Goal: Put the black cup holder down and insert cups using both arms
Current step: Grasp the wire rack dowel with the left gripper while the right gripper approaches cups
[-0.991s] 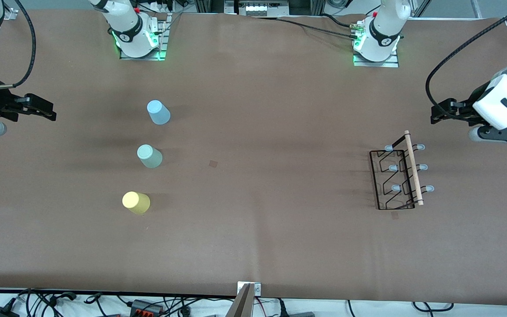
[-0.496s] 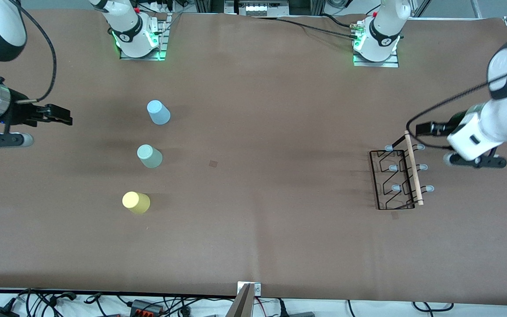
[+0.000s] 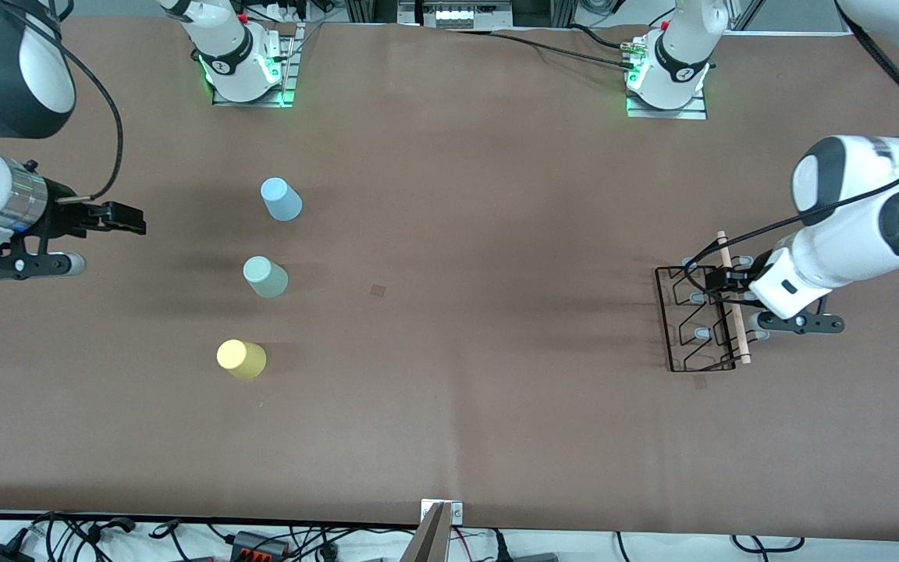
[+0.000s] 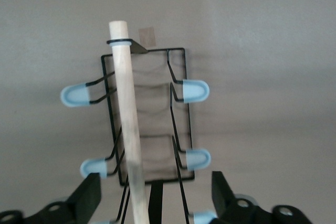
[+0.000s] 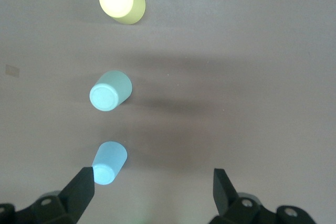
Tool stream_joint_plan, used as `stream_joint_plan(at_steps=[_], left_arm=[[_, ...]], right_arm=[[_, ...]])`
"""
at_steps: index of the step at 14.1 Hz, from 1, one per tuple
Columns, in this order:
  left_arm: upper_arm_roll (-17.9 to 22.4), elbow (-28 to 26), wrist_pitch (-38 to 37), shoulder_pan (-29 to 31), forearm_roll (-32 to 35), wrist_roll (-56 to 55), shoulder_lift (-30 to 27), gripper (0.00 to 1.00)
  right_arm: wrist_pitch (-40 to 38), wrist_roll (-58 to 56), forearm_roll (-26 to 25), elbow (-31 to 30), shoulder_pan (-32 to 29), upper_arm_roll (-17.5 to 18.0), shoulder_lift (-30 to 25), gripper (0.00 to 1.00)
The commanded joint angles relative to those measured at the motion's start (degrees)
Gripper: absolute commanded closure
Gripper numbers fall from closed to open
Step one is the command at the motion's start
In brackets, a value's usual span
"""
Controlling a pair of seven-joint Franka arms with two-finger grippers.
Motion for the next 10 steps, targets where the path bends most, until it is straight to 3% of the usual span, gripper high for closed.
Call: stream_joint_plan(at_steps=[1, 6, 9, 10], left_arm=[[0.41, -4.49, 5.64, 0.35, -0.51, 1.23, -1.65, 0.19], [0.59, -4.84, 6.88, 0.97, 1.07, 1.23, -0.94, 0.51], [0.59, -4.84, 6.71, 1.14, 1.07, 1.23, -0.68, 0.81], [0.59, -4.84, 6.62, 1.14, 1.07, 1.31, -0.68, 0.86]], right_arm=[[6.82, -0.15, -0.25, -5.23, -0.70, 0.78, -1.03, 0.00], [9.20, 0.46, 0.27, -7.61, -0.70, 2.18, 1.70, 0.00], [21.56, 6.69, 0.19, -14.80, -0.61, 4.90, 1.70, 0.00], [25.62, 9.23, 0.10, -16.83, -0.53, 6.13, 1.79, 0.00]])
